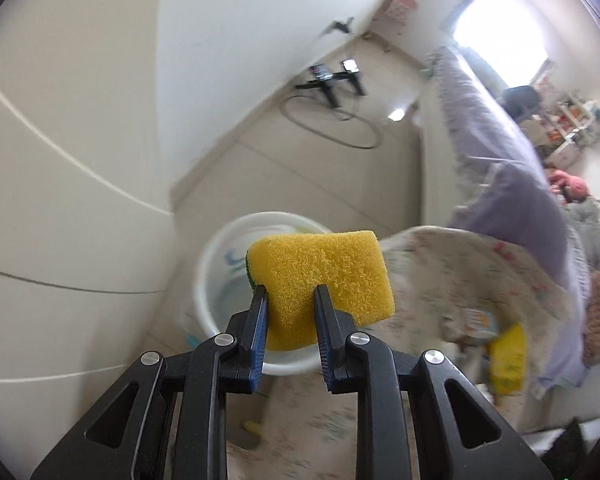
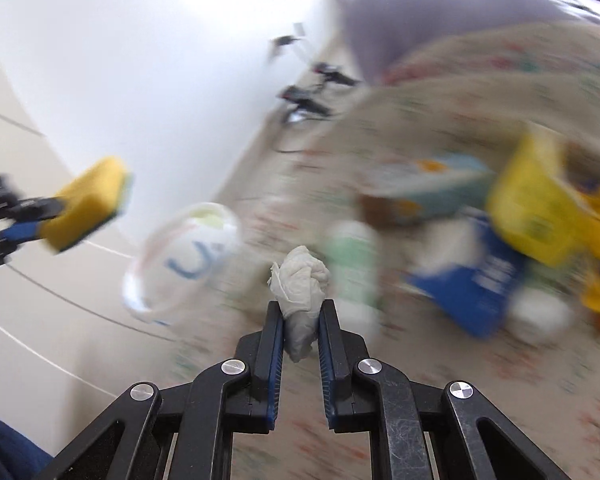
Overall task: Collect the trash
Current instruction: 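Carry the sponge to the white bucket and release it while the right gripper drops a tissue, then grasp the crumpled tissue with the left gripper while the right gripper grasps the orange peel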
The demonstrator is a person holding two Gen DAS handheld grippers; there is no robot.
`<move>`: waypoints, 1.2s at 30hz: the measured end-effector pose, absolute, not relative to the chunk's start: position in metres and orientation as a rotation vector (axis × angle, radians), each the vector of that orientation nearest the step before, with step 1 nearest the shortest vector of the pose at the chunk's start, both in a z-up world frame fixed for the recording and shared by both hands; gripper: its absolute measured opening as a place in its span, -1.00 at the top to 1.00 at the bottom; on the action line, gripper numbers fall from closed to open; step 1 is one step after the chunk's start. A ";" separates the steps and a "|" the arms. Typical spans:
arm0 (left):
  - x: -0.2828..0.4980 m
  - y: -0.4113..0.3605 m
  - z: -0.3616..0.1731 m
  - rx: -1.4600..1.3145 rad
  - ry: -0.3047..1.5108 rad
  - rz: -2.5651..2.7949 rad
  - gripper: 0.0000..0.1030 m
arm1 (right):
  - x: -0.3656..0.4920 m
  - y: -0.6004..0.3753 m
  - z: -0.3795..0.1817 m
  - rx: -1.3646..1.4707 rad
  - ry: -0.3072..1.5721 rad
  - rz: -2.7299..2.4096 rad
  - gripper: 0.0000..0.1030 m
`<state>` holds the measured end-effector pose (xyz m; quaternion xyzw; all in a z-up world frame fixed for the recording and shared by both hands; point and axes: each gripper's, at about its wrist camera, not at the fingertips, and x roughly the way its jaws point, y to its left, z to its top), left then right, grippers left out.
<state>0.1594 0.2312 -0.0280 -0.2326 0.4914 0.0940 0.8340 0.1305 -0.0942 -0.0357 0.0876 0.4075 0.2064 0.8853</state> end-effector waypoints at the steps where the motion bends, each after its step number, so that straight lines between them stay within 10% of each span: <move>1: 0.161 0.237 -0.037 -0.508 1.069 0.211 0.54 | 0.136 -0.080 -0.033 0.170 0.846 0.455 0.71; 16: 0.182 0.259 -0.062 -0.621 1.123 0.241 0.18 | 0.234 0.076 -0.087 0.106 1.027 0.698 0.63; 21: 0.178 0.257 -0.049 -0.575 1.082 0.244 0.05 | 0.251 0.082 -0.106 0.129 1.064 0.664 -0.14; 36: 0.185 0.202 -0.029 -0.496 1.054 0.100 0.05 | 0.226 -0.014 -0.031 0.116 0.999 0.606 -0.44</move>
